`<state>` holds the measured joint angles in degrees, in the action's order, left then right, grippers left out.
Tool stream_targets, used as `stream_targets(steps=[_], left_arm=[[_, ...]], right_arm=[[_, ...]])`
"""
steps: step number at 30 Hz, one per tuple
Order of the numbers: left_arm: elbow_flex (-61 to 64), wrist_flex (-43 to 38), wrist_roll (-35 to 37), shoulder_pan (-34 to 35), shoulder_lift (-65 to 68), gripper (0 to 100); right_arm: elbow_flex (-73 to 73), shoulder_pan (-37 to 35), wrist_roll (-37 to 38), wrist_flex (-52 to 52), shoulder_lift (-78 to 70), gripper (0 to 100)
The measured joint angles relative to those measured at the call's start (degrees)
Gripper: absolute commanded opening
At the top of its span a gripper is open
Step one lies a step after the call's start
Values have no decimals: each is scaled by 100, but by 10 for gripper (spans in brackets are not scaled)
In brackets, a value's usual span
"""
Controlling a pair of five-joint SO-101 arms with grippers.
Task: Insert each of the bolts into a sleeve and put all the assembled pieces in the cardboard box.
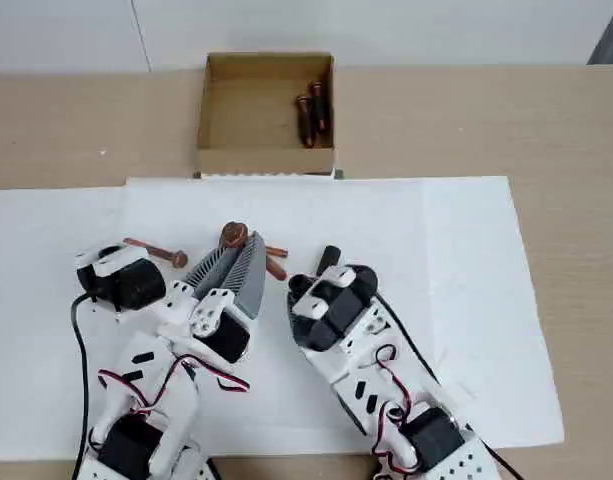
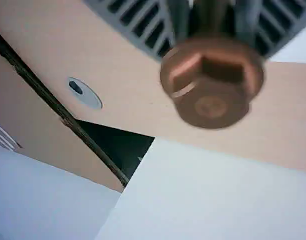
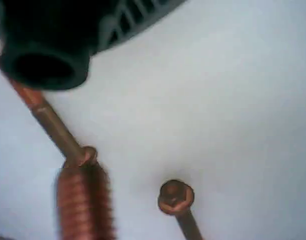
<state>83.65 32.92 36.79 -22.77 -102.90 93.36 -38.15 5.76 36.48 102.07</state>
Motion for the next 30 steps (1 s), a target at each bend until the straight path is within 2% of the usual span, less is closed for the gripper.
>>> stream_targets(steps=[9, 30], left_arm=[[26, 0, 0, -18, 0, 5], [264, -35, 18, -18, -35, 5]], right_arm=[[0, 0, 431, -554, 0, 2], [0, -26, 668, -563, -9, 2]])
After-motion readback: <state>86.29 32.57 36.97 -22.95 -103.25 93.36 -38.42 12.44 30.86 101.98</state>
